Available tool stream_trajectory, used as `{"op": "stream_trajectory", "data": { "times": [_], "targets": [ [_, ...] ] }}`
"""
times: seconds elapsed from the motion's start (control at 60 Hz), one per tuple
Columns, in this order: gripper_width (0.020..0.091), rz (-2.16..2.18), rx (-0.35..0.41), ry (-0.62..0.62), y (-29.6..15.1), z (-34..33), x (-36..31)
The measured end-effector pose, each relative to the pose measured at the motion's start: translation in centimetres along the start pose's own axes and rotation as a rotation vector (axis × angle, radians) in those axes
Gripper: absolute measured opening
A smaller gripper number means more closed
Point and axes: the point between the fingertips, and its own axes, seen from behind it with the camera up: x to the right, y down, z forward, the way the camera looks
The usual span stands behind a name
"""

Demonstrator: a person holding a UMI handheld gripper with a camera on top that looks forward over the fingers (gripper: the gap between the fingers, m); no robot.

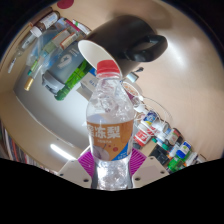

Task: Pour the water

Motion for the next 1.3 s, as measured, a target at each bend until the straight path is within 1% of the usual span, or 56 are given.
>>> {"op": "stream_trajectory", "data": {
  "times": [0.083, 0.133, 0.183, 0.25, 0.267, 0.283, 0.317, 0.35, 0.367, 0.4, 0.417, 0.433, 0.45, 0.467, 0.483, 0.5, 0.517, 0.567, 0.617, 0.667, 0.733, 0.783, 0.833, 0.867, 0.95, 1.05, 1.067, 1.083, 1.1, 1.117, 1.133, 1.2, 1.3],
  "targets": [
    [0.0404, -0.013, -0.021, 0.003, 0.6, 0.0, -0.1],
    [0.0403, -0.076, -0.032, 0.028, 1.3, -0.1, -0.1],
    [0.0403, -0.247, -0.043, 0.064, 1.8, -0.4, -0.2],
    [0.0404, -0.617, -0.068, 0.099, 2.5, -1.4, -1.4],
    [0.042, -0.715, -0.053, 0.116, 3.3, -1.6, -2.0],
    [0.0405, -0.816, -0.052, 0.118, 3.4, -1.9, -2.9],
    [0.0407, -1.012, -0.036, 0.112, 3.8, -2.6, -5.3],
    [0.0403, -1.2, -0.004, 0.09, 4.0, -3.4, -8.4],
    [0.0405, -1.292, 0.007, 0.057, 3.4, -4.0, -10.3],
    [0.0405, -1.464, 0.064, 0.022, 3.5, -5.0, -14.2],
    [0.0406, -1.544, 0.092, 0.004, 2.9, -5.4, -16.4],
    [0.0407, -1.626, 0.14, 0.014, 4.2, -5.3, -17.8],
    [0.0407, -1.705, 0.176, 0.007, 4.1, -5.9, -19.5],
    [0.0407, -1.78, 0.217, 0.004, 3.7, -6.5, -21.1],
    [0.0406, -1.852, 0.255, -0.018, 1.9, -7.8, -22.9],
    [0.0407, -1.914, 0.305, 0.016, 2.2, -7.6, -24.0],
    [0.0406, -1.973, 0.351, 0.028, 1.3, -8.2, -25.3],
    [0.0407, -2.122, 0.489, 0.082, -2.4, -10.0, -28.2],
    [0.0411, -2.21, 0.588, 0.144, -7.0, -11.0, -29.3],
    [0.0419, -2.252, 0.651, 0.229, -12.4, -12.0, -29.1],
    [0.0423, -2.276, 0.699, 0.389, -20.0, -13.6, -27.6],
    [0.0425, -2.272, 0.711, 0.469, -24.6, -14.5, -26.1],
    [0.0423, -2.253, 0.714, 0.489, -28.2, -15.1, -25.1],
    [0.0423, -2.233, 0.718, 0.509, -29.4, -15.6, -24.3],
    [0.0425, -2.222, 0.735, 0.507, -31.9, -15.9, -23.4],
    [0.0433, -2.228, 0.678, 0.528, -33.8, -15.3, -21.3],
    [0.0438, -2.228, 0.668, 0.53, -34.1, -15.2, -20.9],
    [0.046, -2.228, 0.658, 0.536, -34.4, -15.1, -20.4],
    [0.044, -2.243, 0.662, 0.514, -34.3, -15.0, -20.6],
    [0.0443, -2.261, 0.679, 0.485, -34.0, -15.0, -20.9],
    [0.0451, -2.265, 0.686, 0.493, -34.3, -15.1, -20.8],
    [0.0444, -2.264, 0.715, 0.481, -34.2, -15.2, -20.8],
    [0.0454, -2.235, 0.737, 0.463, -34.4, -15.4, -21.0]
  ]
}}
